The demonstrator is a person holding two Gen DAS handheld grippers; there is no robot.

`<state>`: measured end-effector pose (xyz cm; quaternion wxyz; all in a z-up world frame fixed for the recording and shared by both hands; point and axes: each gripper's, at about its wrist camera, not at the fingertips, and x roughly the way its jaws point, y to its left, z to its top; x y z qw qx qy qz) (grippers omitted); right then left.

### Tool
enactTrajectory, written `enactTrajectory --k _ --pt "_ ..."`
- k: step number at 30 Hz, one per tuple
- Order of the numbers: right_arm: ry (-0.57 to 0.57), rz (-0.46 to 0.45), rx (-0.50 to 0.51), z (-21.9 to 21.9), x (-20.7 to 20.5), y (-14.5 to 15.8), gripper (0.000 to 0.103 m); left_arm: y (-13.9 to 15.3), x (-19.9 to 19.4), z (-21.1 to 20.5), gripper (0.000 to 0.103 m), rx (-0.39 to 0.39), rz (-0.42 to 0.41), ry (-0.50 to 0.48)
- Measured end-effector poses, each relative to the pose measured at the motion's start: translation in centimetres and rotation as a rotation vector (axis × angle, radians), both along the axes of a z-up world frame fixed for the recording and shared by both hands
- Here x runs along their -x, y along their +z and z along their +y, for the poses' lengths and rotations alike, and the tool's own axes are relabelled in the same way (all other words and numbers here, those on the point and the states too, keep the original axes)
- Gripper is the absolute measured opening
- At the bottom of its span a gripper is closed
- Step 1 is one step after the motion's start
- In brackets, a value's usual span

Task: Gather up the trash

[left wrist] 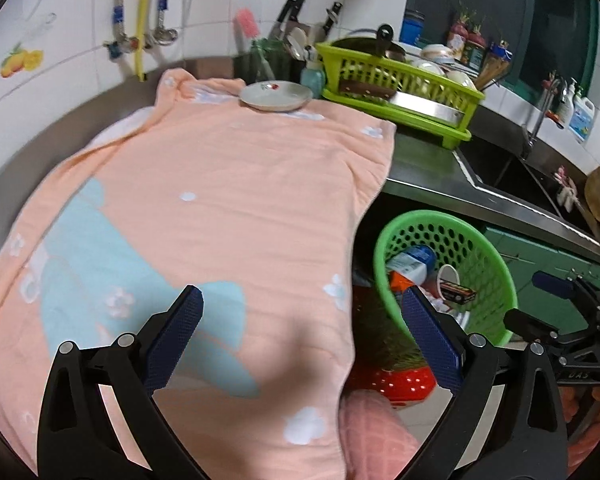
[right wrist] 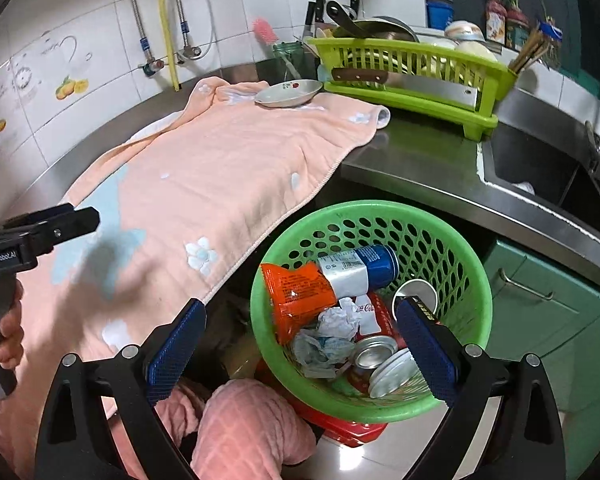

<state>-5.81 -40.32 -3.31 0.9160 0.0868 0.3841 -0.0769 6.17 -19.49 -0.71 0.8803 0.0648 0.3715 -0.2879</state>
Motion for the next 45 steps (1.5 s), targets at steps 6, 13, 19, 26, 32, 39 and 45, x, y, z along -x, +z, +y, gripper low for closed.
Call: enactTrajectory --k 6,13,19,26,32,39,45 --pt "-0.006 -0.016 0.018 1.3 0.2 0.7 0.093 0.5 0.4 2.8 0.098 0.025 -0.027 0.050" --pt "-0.009 -0.067 0.006 2.7 0.0 2.0 0.093 1.5 1.4 5.3 0.098 0.016 -0.088 0.101" --pt "-0.003 -0.113 -0.037 3.8 0.0 2.9 0.093 2.5 2.1 6.9 0.098 0.017 -0.135 0.141" --pt "-0.028 -0.160 -0.033 4.7 0.7 3.6 0.093 2.7 2.8 7.8 0.098 0.016 -0.155 0.170" --pt "-0.042 -0.187 -0.046 4.8 1.4 3.9 0.094 3.0 3.3 8.4 0.098 0.025 -0.171 0.204" --pt "-0.037 -0.210 -0.038 5.2 1.8 4.5 0.094 3.2 4.0 8.4 0.098 0.011 -0.198 0.219" --pt "-0.039 -0.212 -0.005 5.8 1.7 4.6 0.094 3.3 4.5 8.1 0.098 -0.015 -0.217 0.218"
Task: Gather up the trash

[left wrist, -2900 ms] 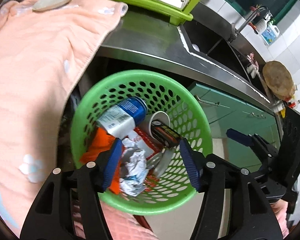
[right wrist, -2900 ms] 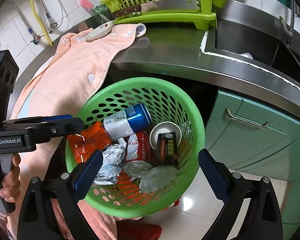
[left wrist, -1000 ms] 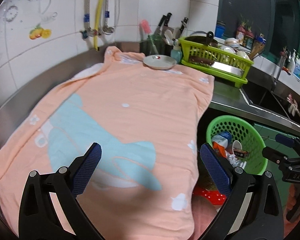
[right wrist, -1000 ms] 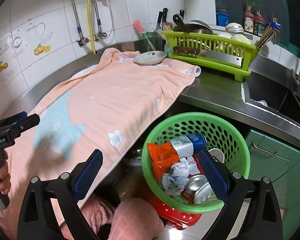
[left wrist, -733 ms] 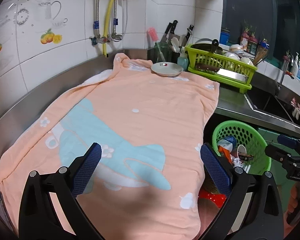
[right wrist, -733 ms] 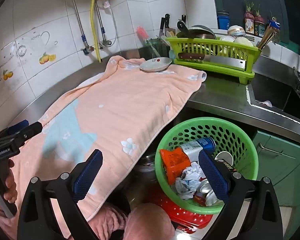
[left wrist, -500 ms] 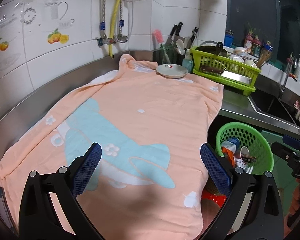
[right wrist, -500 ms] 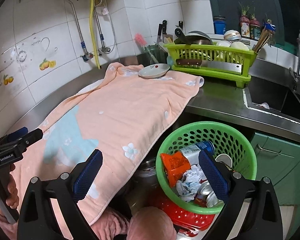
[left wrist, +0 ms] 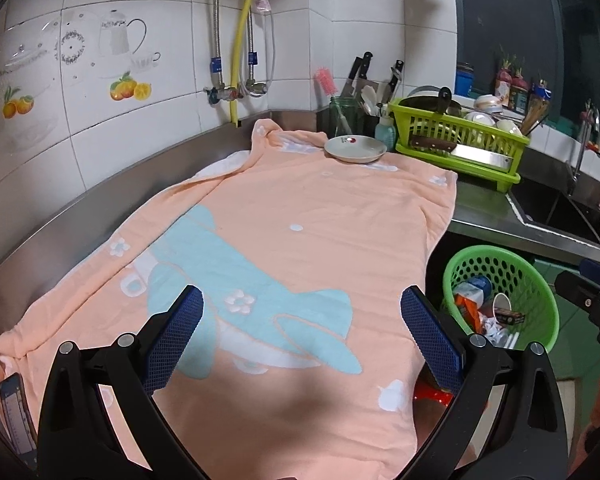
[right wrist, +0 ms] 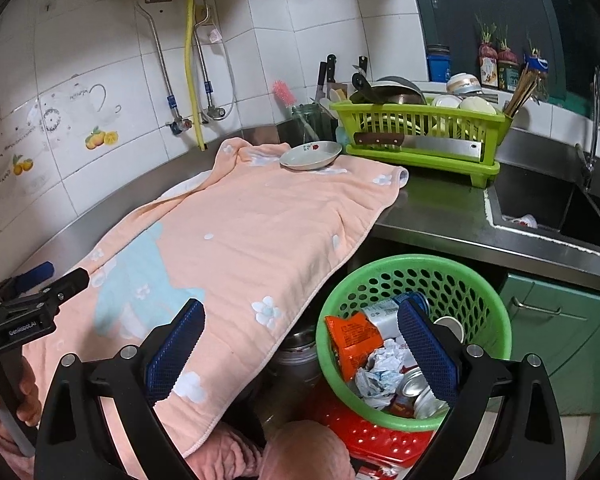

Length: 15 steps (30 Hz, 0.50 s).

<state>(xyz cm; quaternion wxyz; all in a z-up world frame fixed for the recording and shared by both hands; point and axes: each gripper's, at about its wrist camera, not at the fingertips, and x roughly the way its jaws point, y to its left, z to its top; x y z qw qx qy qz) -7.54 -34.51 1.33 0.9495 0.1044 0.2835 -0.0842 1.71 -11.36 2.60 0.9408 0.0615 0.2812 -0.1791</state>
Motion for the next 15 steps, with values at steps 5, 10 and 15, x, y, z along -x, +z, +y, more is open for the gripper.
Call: enactTrajectory --k 5,10,15 --pt "0.003 0.011 0.012 0.14 -0.28 -0.18 0.094 -0.06 -0.03 0.06 0.098 -0.001 0.012 -0.004" --pt "0.007 0.012 0.009 0.12 -0.37 -0.25 0.094 -0.09 0.12 0.01 0.098 -0.004 0.016 -0.008" --pt "0.012 0.014 0.013 0.47 -0.50 -0.35 0.094 -0.20 0.03 -0.09 0.098 -0.006 0.020 -0.014"
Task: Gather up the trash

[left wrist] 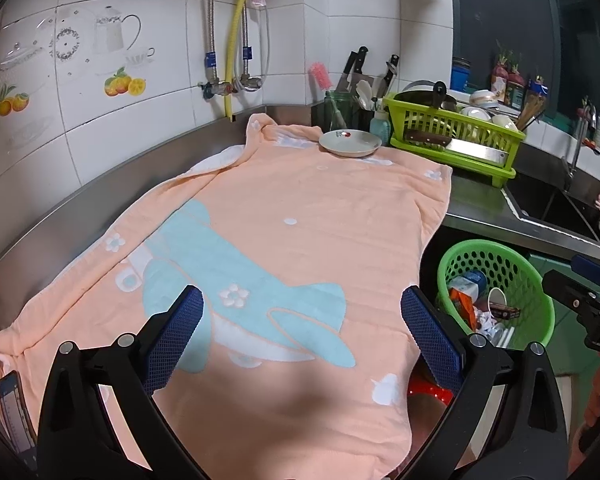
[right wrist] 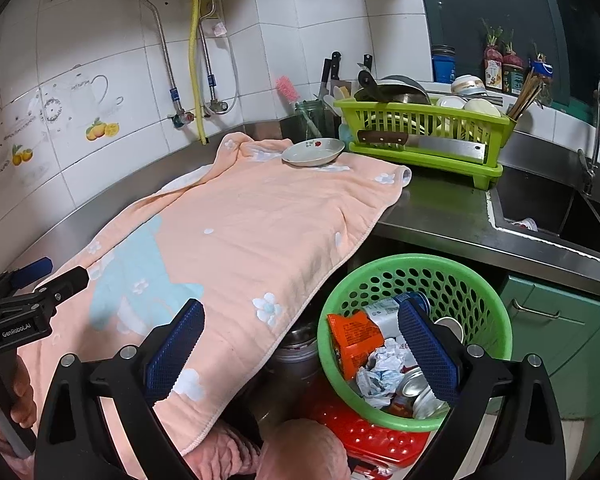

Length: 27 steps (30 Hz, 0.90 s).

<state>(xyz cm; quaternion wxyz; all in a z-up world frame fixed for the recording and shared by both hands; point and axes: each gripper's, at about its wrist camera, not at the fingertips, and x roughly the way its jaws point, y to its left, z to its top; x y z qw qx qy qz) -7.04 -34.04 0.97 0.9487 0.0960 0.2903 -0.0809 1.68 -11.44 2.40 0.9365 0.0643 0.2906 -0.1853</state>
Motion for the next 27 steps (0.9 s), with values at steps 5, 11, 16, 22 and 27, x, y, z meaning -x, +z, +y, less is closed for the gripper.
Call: enactTrajectory --k 5,11,16,22,27 --pt "0.002 0.004 0.002 0.18 -0.05 -0.09 0.094 0.01 -0.01 0.13 0.098 0.000 0.002 0.003" --pt "0.006 0.002 0.001 0.37 -0.06 -0.07 0.094 0.11 -0.06 0.38 0.098 0.000 -0.003 0.008" --pt "0.010 0.005 -0.003 0.43 -0.09 -0.11 0.094 0.01 -0.01 0.20 0.098 -0.008 -0.002 0.007" --pt "0.009 0.008 -0.004 0.53 -0.18 -0.22 0.094 -0.05 0.06 0.02 0.098 -0.012 -0.002 0.001" --pt "0.010 0.011 -0.004 0.65 -0.19 -0.31 0.094 -0.14 0.09 -0.08 0.098 -0.017 -0.002 -0.004"
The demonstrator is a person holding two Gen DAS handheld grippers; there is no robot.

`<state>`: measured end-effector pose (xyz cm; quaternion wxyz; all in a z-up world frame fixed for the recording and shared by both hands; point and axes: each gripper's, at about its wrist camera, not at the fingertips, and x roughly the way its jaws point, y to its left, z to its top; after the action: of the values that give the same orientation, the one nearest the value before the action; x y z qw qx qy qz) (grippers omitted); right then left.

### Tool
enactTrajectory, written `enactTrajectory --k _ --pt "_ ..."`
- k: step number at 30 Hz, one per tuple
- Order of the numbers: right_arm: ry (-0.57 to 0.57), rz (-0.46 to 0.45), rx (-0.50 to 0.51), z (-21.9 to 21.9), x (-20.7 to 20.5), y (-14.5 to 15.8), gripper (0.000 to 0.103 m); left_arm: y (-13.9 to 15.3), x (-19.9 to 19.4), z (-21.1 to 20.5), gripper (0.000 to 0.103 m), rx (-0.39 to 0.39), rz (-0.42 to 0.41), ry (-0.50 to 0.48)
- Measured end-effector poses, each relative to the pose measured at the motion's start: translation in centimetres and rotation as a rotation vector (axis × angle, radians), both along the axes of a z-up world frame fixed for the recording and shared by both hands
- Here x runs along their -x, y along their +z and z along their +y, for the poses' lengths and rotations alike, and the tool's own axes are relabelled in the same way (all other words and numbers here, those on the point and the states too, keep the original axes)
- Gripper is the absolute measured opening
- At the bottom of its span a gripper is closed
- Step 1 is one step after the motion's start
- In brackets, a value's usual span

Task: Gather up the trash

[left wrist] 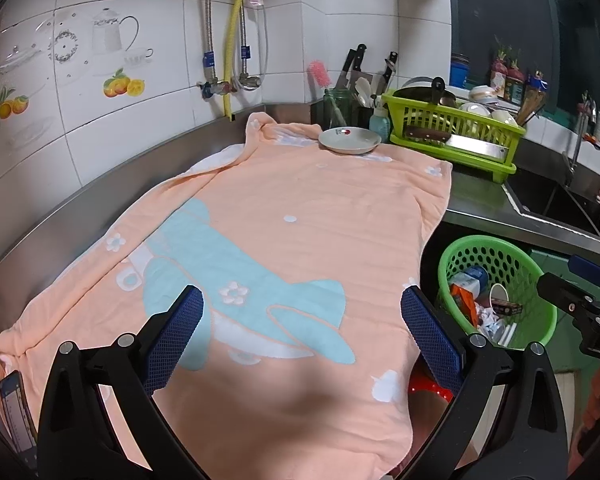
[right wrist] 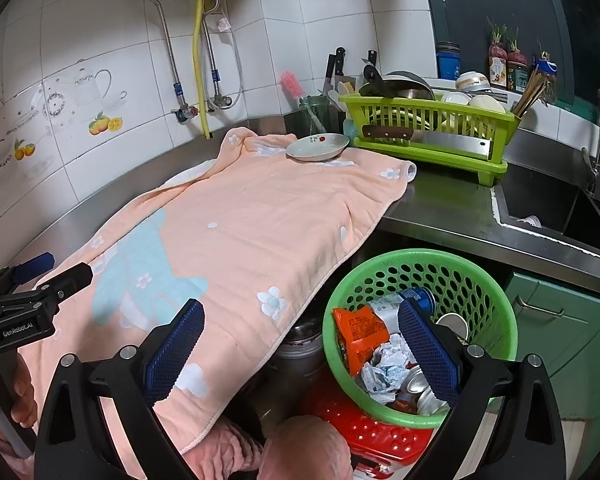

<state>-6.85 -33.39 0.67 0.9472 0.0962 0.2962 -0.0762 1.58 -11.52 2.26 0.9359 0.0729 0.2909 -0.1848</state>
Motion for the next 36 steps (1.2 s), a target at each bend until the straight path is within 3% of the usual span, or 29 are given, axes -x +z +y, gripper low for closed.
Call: enactTrajectory --k 30,36 --pt "0.005 -0.001 -0.008 0.62 0.00 -0.34 0.094 -0.42 0.06 -0.47 0.098 -0.015 0.001 -0.004" --pt "0.006 -0.002 -0.009 0.83 0.01 -0.39 0.094 -0.48 0.27 -0.69 0.098 -0.036 -0.030 0.004"
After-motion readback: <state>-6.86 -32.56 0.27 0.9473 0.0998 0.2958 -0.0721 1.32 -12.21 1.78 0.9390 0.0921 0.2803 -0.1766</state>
